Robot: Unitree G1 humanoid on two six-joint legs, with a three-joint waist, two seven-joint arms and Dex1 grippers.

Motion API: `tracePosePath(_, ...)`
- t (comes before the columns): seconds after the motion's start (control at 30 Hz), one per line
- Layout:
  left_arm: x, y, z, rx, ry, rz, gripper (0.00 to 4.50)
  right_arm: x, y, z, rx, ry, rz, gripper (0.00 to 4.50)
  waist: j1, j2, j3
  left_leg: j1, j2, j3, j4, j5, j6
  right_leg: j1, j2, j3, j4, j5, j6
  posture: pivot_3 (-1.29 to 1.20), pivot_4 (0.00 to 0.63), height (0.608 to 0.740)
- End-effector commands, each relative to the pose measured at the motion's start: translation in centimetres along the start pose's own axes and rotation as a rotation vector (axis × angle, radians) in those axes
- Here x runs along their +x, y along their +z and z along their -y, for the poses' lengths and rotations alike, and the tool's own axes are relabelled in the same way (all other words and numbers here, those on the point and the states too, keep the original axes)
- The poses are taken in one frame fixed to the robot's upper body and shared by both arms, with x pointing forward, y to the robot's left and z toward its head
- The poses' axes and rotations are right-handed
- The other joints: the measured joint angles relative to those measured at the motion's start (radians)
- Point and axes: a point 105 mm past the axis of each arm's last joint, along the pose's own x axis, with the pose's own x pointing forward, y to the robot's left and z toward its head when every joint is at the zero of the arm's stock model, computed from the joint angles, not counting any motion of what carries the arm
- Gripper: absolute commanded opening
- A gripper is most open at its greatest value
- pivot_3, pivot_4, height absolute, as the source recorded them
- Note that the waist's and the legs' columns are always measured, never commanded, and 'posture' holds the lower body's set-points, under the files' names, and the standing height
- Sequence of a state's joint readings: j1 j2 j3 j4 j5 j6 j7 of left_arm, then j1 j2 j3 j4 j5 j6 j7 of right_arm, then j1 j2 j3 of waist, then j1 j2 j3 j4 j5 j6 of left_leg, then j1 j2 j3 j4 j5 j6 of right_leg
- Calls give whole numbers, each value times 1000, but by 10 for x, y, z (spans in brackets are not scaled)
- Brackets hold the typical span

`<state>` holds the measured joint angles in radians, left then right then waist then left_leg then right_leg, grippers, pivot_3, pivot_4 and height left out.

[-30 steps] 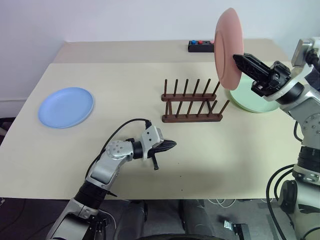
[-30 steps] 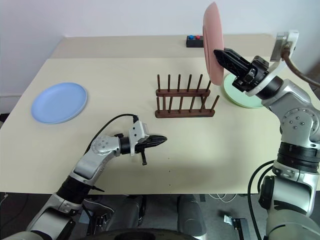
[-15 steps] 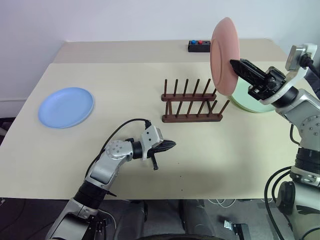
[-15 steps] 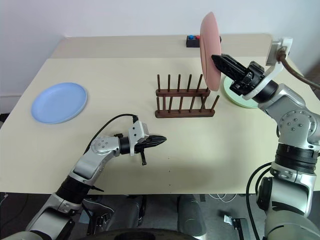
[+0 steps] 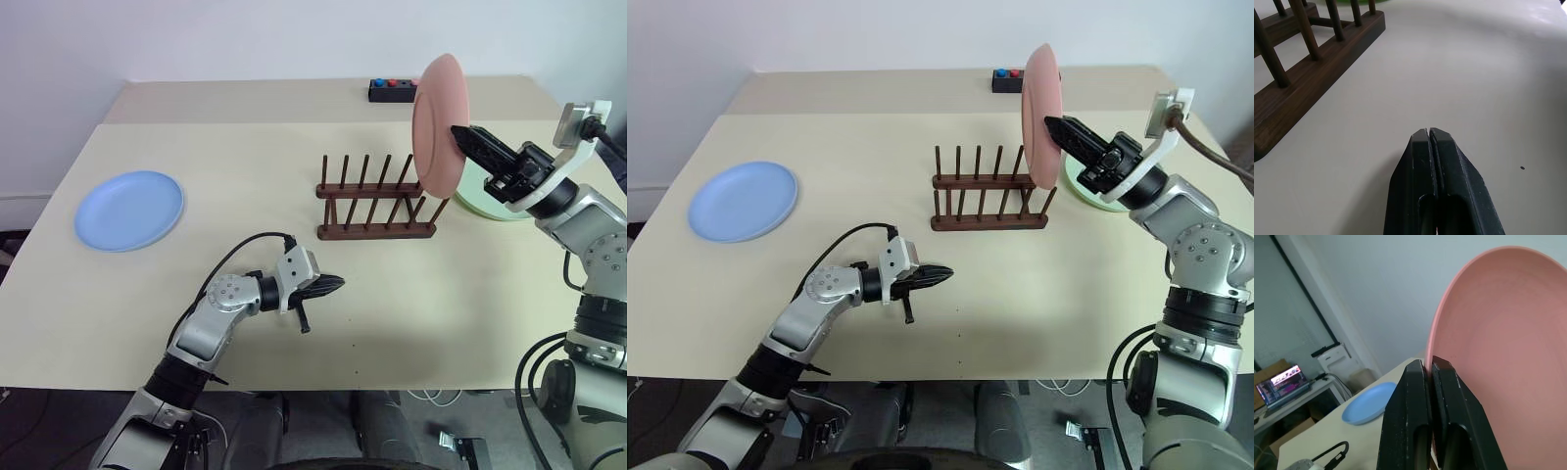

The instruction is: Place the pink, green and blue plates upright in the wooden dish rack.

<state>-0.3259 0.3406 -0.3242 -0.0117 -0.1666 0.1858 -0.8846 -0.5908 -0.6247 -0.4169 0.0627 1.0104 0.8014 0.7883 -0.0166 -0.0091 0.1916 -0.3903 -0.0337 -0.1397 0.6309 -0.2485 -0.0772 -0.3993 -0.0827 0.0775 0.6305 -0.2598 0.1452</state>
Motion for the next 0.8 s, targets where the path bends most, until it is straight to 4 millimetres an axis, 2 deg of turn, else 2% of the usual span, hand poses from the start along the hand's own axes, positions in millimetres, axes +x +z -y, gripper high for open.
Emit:
tracePosePath(0.03,-2,19,-3,23,12,89,0,-4,9,-5,-6,16,47,45,0,0,0,0,0,0,0,0,0,0,0,0,0,0,0,0,150,740)
tracePosePath(0.33,-7,50,-9,-8,41,268,0,-5,7,-7,17,20,53,45,0,0,0,0,0,0,0,0,0,0,0,0,0,0,0,0,150,740)
tracePosePath(0.57,-8,49,-9,-10,49,266,0,-7,5,-6,32,16,54,45,0,0,0,0,0,0,0,0,0,0,0,0,0,0,0,0,150,740)
tracePosePath(0.6,-8,49,-9,-10,49,265,0,-7,5,-6,34,15,54,621,0,0,0,0,0,0,0,0,0,0,0,0,0,0,0,0,150,740)
tracePosePath(0.63,-7,49,-9,-10,50,265,0,-7,5,-5,36,14,55,819,0,0,0,0,0,0,0,0,0,0,0,0,0,0,0,0,150,740)
tracePosePath(0.8,-7,47,-9,-12,50,257,0,-9,5,-4,32,-1,58,3396,0,0,0,0,0,0,0,0,0,0,0,0,0,0,0,0,150,740)
